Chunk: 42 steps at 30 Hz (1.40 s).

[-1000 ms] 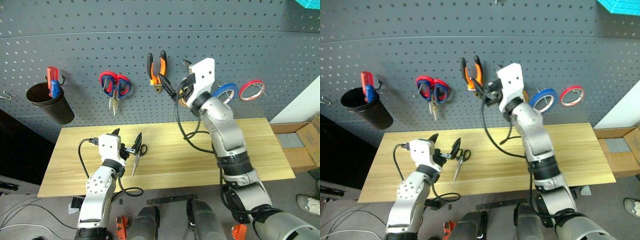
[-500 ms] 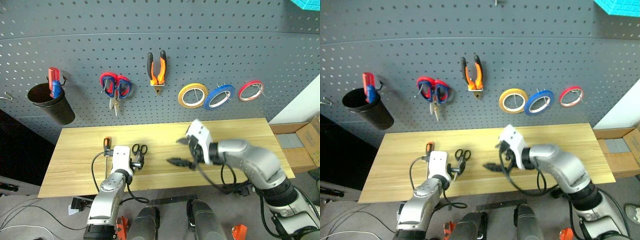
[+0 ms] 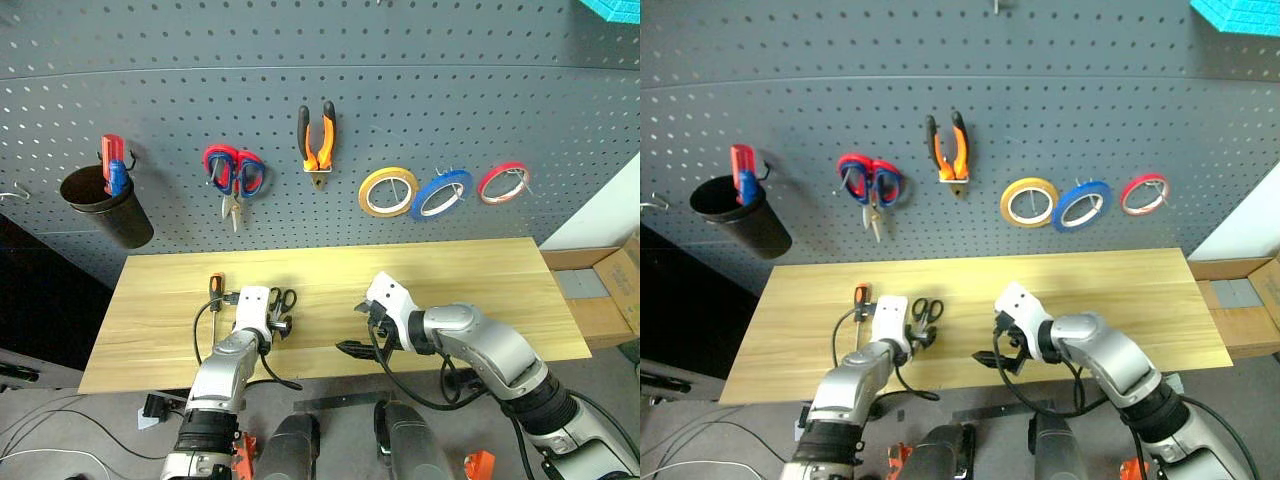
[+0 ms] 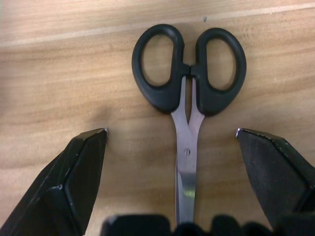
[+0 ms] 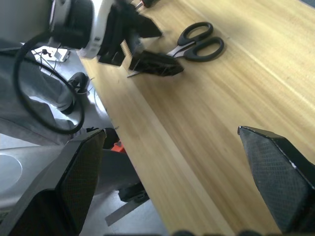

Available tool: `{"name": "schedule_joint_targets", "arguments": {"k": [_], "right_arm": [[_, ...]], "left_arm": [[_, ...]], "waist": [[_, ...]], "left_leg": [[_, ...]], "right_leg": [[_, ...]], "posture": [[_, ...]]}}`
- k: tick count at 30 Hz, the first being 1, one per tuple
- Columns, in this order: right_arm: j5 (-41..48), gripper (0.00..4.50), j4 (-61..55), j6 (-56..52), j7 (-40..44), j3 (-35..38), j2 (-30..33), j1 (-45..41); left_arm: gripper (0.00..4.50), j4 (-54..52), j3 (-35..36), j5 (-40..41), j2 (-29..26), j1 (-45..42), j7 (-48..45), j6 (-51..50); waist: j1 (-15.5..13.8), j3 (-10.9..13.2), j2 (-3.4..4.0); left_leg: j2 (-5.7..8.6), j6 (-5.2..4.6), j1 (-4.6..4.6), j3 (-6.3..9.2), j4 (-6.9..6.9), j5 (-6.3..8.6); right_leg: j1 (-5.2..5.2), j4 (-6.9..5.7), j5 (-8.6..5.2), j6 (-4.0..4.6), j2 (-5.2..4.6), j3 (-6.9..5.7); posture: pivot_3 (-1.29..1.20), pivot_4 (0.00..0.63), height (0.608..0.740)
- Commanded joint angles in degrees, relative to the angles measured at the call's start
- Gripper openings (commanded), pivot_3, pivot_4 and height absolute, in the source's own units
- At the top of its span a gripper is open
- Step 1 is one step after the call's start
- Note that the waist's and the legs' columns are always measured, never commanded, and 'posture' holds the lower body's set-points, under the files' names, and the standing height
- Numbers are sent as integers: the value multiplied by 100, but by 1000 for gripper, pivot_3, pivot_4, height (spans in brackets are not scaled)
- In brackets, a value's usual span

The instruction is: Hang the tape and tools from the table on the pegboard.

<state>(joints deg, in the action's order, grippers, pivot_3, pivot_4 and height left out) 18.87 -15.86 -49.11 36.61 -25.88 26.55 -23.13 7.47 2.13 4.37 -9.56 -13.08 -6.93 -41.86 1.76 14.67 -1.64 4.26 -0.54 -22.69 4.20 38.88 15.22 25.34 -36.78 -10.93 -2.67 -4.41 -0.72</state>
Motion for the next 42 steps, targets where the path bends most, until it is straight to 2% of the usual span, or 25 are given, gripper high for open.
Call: {"name": "schedule_joint_targets", "arguments": {"k": [1, 3, 6, 17, 22, 26, 29, 35, 39, 42], "right_arm": [[-70, 4454, -151, 63, 21, 92, -1, 73], [-87, 4454, -152, 59, 20, 100, -9, 89], [-134, 4500, -141, 66, 27, 104, -27, 102], [-281, 4500, 61, 180, 30, 187, -152, 24], [-314, 4500, 166, 309, 73, 220, -162, -60], [-139, 4500, 38, 672, 458, 357, -131, -117], [321, 4500, -306, 850, 979, 578, -148, -99], [1181, 4500, -702, 931, 1392, 1032, -572, -411], [1291, 4500, -601, 877, 1368, 1064, -751, -743], [1334, 4500, -465, 1153, 1449, 1099, -937, -862]], "left_arm": [[4500, 304, -148, 79, -42, -10, -248, -559], [4500, 360, -197, 9, -68, -43, -227, -780], [3910, 324, -259, -52, -105, -28, -208, -947], [152, 54, -30, 14, -19, -113, -91, -1500], [97, -170, -72, -71, -164, 24, -142, -1314], [97, -1069, 83, 172, -205, 429, -541, 178], [97, -1777, 38, 119, -403, 937, -784, 1113], [97, -2746, 423, 276, -345, 1594, -820, 2821], [97, -3067, 464, 88, -376, 1645, -670, 3178], [97, -3044, 558, 30, -384, 1307, -490, 3359]], "waist": [[1, -9, 7], [3, -30, 22], [10, -73, 36], [5, -119, 52], [7, -126, 52], [10, -128, 46], [-10, -126, 43], [-15, -126, 43], [-42, -127, 42], [-98, -128, 40]], "left_leg": [[0, 0, 1, 1, 0, 0], [0, 0, 7, 1, 0, 0], [0, 0, 12, -1, -1, 0], [2, 1, 33, 0, -2, 0], [1, 1, 33, 0, -2, 0], [-2, 5, 25, -2, -6, 3], [-2, 8, 0, 13, -5, 3], [-7, 9, -13, 23, -13, 5], [-7, 7, -17, 26, -12, 5], [-6, 7, -17, 28, -12, 4]], "right_leg": [[-1, -1, 0, 0, 0, 0], [-6, 0, -1, -2, 0, -1], [-10, 0, -3, -4, 0, 1], [-34, 4, -9, -14, -3, 3], [-32, 4, -9, -14, -3, 3], [-18, 5, -9, -13, -8, 7], [-3, 8, 0, 3, -14, 6], [-6, 51, 3, 6, -15, -2], [-12, 69, 11, -2, -13, -7], [-13, 70, 14, 3, -7, -10]], "posture": [[-97, 217, 740], [-96, 216, 740], [-95, 214, 740], [-83, 206, 740], [-76, 199, 740], [-69, 198, 740], [-60, 197, 740], [-39, 194, 740], [-13, 190, 740], [4, 191, 740]]}}
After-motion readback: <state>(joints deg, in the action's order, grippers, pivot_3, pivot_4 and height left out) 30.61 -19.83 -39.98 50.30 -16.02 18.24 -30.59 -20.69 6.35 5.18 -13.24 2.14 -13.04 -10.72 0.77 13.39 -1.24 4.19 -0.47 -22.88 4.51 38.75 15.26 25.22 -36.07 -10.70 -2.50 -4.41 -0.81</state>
